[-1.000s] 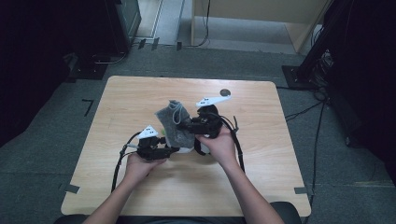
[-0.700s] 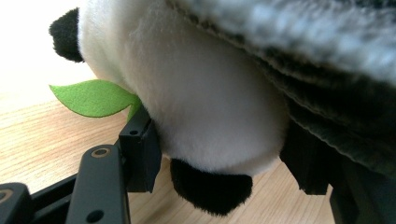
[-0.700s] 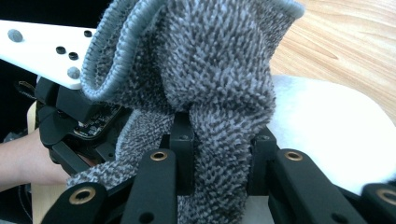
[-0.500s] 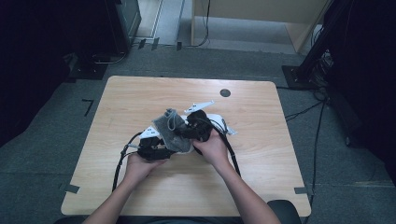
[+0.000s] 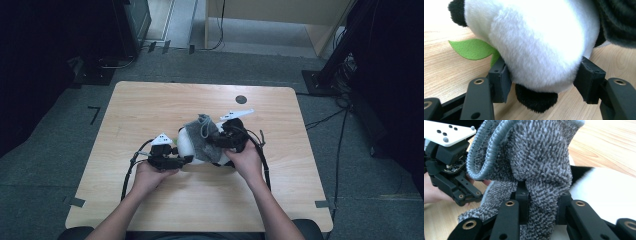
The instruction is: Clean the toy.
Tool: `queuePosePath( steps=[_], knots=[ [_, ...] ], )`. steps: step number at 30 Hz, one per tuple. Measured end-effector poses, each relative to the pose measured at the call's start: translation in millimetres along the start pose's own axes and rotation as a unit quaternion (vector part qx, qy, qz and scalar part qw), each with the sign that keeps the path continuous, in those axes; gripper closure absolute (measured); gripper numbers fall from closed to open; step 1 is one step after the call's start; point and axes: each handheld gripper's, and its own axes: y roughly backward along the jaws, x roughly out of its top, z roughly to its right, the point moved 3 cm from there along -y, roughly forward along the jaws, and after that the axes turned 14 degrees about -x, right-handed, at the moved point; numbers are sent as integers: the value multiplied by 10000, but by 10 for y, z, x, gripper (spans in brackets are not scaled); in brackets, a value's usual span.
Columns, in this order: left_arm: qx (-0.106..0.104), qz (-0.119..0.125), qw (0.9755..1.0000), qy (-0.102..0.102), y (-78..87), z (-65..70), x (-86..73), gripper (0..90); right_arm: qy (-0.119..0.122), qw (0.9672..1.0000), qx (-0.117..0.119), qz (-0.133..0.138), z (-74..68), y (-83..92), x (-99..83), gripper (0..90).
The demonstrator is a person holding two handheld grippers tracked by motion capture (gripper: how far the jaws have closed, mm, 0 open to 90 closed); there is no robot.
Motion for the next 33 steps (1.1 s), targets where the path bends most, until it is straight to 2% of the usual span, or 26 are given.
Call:
queuePosePath(
  steps=[9,20,29,33],
  knots=[
    [-67,-26,10000,32,4,-13,60,372,-309,9993,-106,159,251,275,-81,720],
    [-127,-98,9999,63,2,-28,110,373,-750,9963,-371,218,593,543,-271,717],
    [-157,-124,9998,70,5,-37,117,373,-1082,9927,-512,128,846,524,-456,720],
    [-173,-116,9998,42,7,-43,112,373,-1151,9912,-652,48,934,466,-526,726]
  ],
)
